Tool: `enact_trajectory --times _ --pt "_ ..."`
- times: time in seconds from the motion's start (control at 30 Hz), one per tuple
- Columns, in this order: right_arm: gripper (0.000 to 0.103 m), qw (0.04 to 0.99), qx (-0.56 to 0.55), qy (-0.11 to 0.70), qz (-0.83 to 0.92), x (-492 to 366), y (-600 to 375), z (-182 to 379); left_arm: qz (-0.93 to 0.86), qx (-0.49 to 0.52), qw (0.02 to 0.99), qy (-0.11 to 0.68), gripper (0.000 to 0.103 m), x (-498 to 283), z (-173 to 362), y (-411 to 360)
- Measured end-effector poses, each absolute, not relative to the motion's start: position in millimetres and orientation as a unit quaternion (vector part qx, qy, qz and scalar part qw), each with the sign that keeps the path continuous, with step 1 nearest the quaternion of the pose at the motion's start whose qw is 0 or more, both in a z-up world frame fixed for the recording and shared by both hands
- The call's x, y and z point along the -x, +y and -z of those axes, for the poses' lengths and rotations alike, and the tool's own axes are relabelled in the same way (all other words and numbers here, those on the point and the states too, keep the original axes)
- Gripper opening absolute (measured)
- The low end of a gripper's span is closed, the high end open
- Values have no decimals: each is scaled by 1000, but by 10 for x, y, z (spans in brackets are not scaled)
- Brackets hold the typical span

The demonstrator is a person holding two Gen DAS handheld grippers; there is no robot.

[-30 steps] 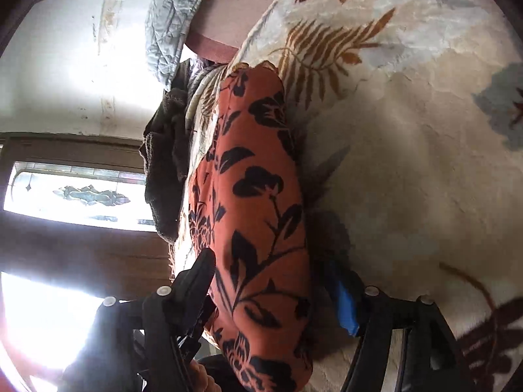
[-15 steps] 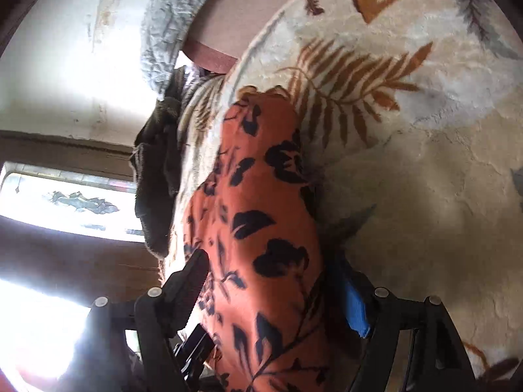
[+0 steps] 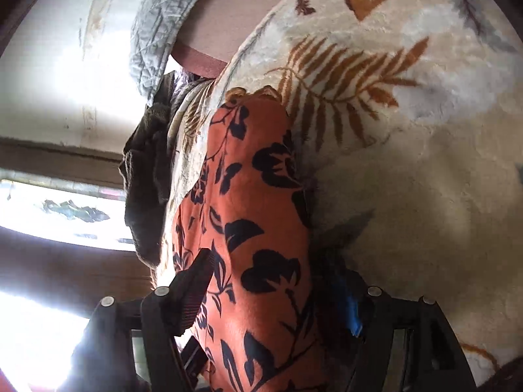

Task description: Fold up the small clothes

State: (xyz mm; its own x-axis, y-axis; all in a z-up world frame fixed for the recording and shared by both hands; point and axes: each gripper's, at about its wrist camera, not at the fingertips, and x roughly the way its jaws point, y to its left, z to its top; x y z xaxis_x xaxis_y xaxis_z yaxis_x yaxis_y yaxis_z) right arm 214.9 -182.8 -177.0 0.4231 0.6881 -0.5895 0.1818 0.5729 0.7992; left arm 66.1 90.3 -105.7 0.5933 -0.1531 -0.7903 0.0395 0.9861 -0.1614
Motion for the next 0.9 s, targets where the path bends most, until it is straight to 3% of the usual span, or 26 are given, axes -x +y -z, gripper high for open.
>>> enact_trajectory --times 0.07,0.13,0.2,0.3,0.4,0.43,0.53,0.57,0.6,0.67,0.73,0.77,0.8,0.9 --pt "37 717 -433 513 -186 -2263 -1778 1828 53 61 891 447 47 -660 1056 900" --pt "33 735 -399 518 -177 -2301 -1684 1760 52 61 891 447 47 -666 1061 902" --pt "33 762 -352 517 -169 -2276 -1608 1668 53 62 891 447 47 -665 1060 903" --pt "42 754 -368 515 -173 -2227 -1680 1699 50 53 892 446 47 -665 1058 881" --pt "68 741 -389 508 -204 -2008 -1767 1671 52 55 892 445 47 -665 1062 888" --pt "69 735 -397 508 -212 -1886 -1801 1672 53 57 892 445 47 -666 1061 893" --pt "66 714 -403 525 -229 -1540 -1798 1740 53 62 891 446 47 -676 1065 908" --pt "58 713 -381 542 -228 -1463 -1730 1768 51 61 891 447 47 -679 1065 903" --pt "41 723 -347 553 -225 -1399 -1649 1758 50 61 891 447 47 -683 1068 899" --pt "35 754 -296 548 -209 -1324 -1544 1620 47 60 891 447 47 -682 1070 893" --pt "35 765 -282 547 -191 -1323 -1495 1557 45 58 892 446 47 -682 1074 883" --pt "39 770 -265 551 -182 -1327 -1464 1561 44 57 892 446 47 -682 1075 879" --pt "54 772 -261 553 -175 -1322 -1457 1582 44 56 893 445 47 -680 1074 875" --pt "58 765 -309 540 -170 -1210 -1580 1557 47 54 894 442 47 -664 1078 880"
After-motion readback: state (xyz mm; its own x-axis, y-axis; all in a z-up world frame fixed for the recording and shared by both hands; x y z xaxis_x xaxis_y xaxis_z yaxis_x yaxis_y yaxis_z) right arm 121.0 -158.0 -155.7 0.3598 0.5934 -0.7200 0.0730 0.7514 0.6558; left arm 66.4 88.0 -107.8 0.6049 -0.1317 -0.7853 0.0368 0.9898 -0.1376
